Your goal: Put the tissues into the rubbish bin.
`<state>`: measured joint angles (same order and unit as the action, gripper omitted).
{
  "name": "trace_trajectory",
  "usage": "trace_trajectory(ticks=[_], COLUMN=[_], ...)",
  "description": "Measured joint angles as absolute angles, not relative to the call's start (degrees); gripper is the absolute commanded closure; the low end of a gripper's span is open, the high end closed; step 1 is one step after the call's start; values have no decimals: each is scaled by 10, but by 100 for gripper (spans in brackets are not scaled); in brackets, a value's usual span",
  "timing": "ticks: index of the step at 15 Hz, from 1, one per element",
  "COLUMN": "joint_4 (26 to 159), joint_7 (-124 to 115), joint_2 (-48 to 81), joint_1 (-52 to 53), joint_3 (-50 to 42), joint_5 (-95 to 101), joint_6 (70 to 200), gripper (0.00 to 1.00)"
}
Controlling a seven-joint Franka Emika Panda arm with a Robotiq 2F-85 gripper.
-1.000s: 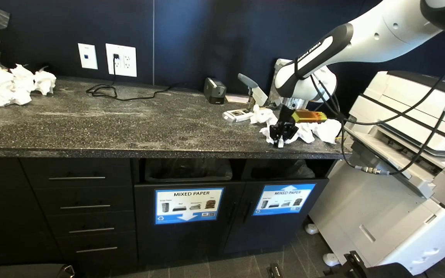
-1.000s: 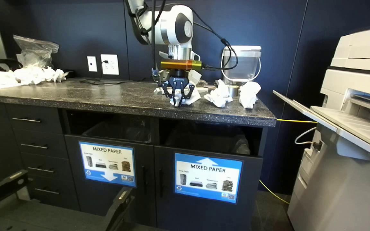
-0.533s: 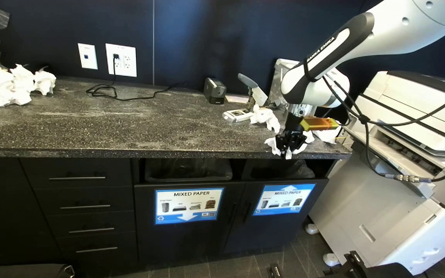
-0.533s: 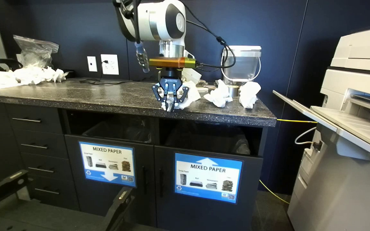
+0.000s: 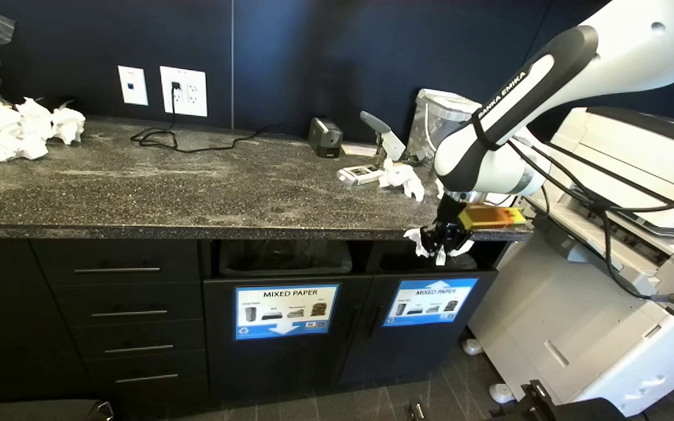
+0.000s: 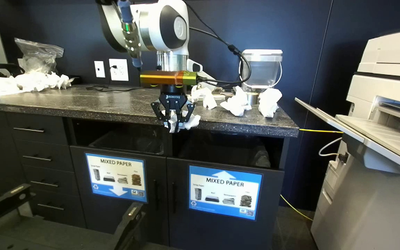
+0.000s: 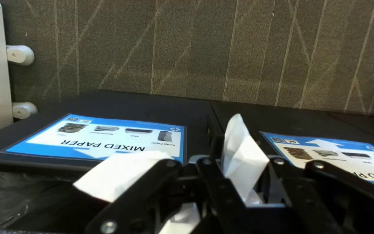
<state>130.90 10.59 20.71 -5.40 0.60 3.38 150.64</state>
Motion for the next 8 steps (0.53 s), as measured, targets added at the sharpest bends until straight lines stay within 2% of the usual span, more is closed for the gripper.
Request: trace_trajectory(ticks=[8], joint_4=[1386], joint_7=[30], joint_2=[259], joint_1=[-5], joint_3=[-22], joint_5=[36], joint_6=[1742], gripper=[83])
